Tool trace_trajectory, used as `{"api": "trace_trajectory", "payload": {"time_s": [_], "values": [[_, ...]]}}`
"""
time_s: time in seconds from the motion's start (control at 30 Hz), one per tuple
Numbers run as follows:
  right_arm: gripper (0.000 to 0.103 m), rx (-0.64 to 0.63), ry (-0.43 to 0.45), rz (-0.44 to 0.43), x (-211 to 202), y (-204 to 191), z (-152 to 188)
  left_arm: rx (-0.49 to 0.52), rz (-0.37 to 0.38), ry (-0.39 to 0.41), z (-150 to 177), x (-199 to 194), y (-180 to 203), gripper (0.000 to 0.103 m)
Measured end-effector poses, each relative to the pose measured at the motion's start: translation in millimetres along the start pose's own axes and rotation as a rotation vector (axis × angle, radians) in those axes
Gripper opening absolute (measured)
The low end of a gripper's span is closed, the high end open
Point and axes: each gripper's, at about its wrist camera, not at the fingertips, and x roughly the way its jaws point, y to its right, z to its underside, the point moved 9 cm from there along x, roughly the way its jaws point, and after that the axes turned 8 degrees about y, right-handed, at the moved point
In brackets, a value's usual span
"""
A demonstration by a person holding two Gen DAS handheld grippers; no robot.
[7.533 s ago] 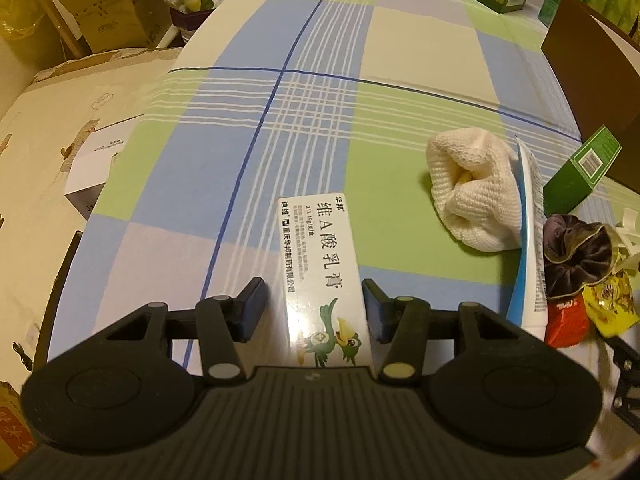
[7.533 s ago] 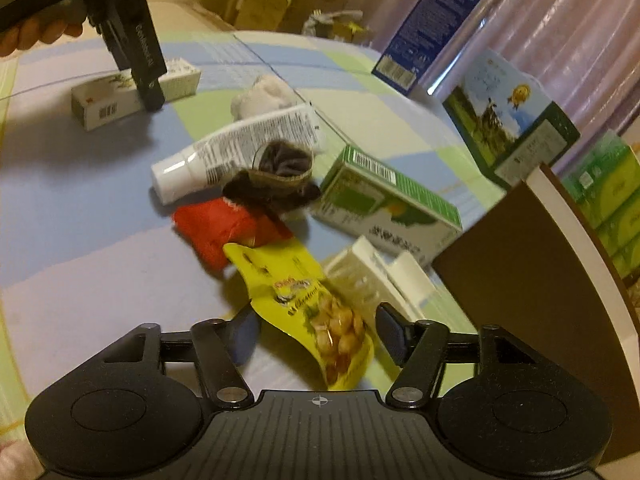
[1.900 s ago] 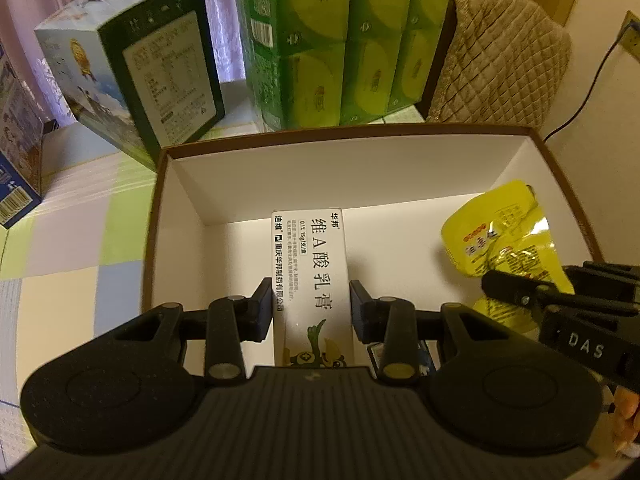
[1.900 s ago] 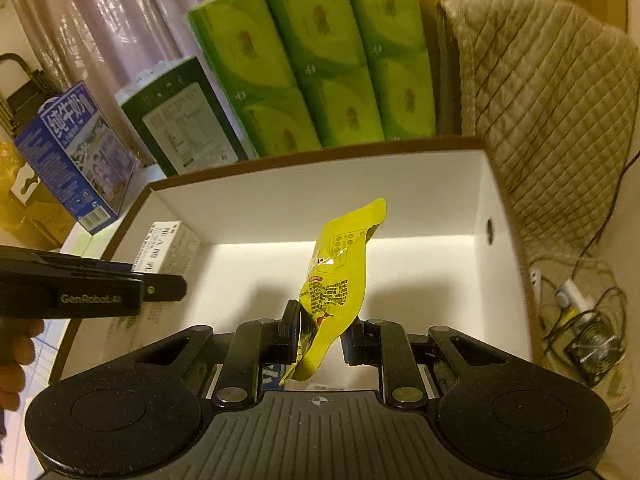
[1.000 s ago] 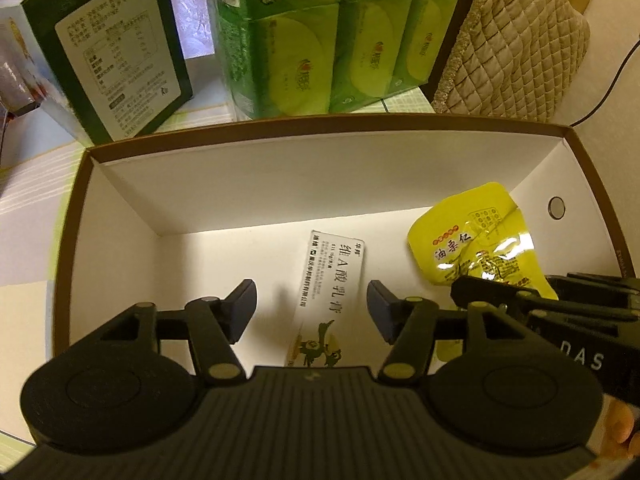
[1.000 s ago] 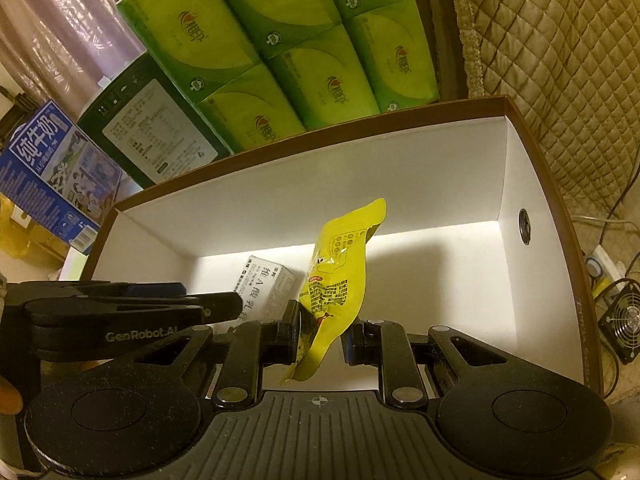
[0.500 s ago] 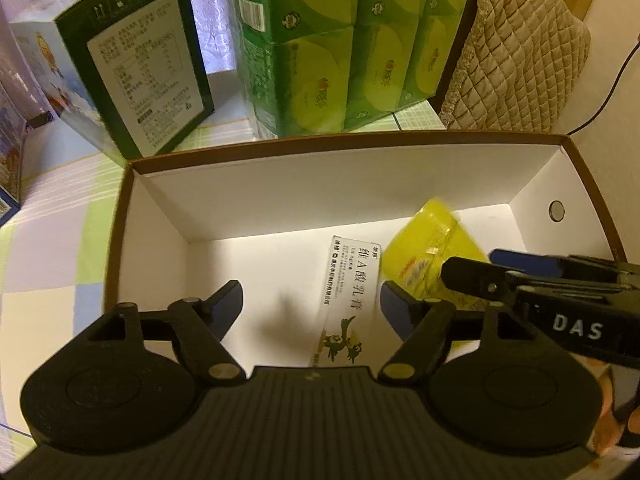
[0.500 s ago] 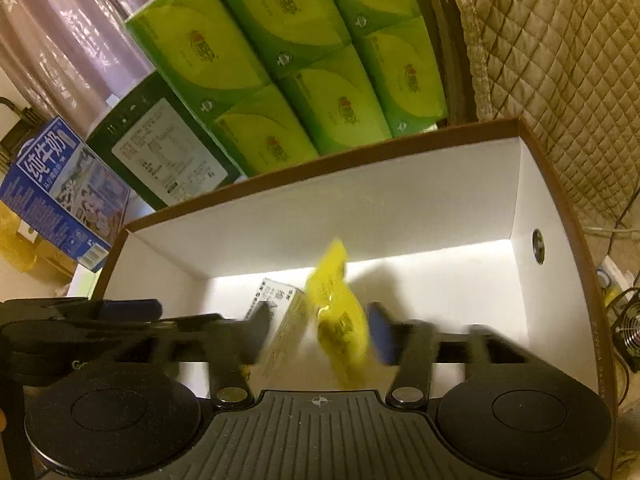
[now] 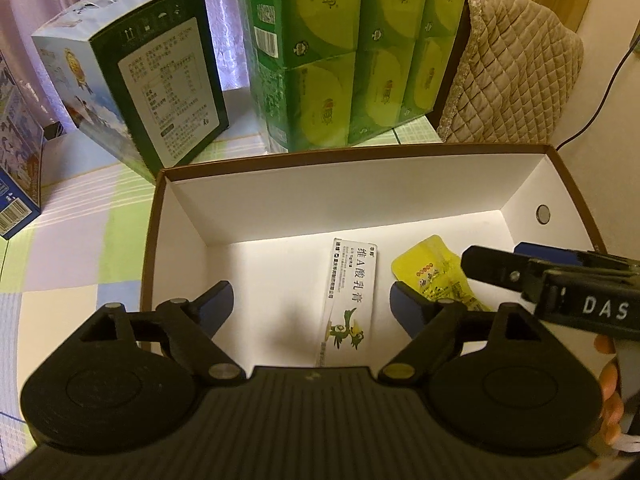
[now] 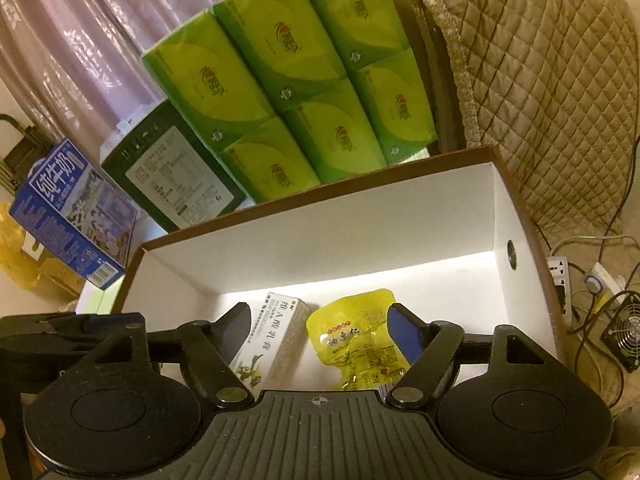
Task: Organize objects
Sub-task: 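Lift both tools away from the brown box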
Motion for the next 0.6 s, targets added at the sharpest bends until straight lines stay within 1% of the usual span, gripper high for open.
{"api": "trace_trajectory", "payload": {"time_s": [0.27, 0.37, 0.47, 0.6], "values": [[0.076, 0.013, 0.054, 0.009, -31.6, -2.8, -4.8, -0.015, 0.012, 0.03, 4.8, -30.8, 1.0, 0.085], [0.076, 0.016, 0.075, 0.013, -46.8, -5.8, -3.7, -0.026, 0.022, 0.041, 8.0, -47.7, 2.4, 0.086], [0.077, 0.014, 0.093, 0.013, -62.5, -11.0, -1.6, -0.035, 0.033, 0.057, 10.8, -65.3, 3.3, 0.09], [0.077, 0.01, 0.115, 0.013, -85.0, -20.2, 3.0, -0.044, 0.056, 0.083, 17.1, -90.5, 3.5, 0.091]]}}
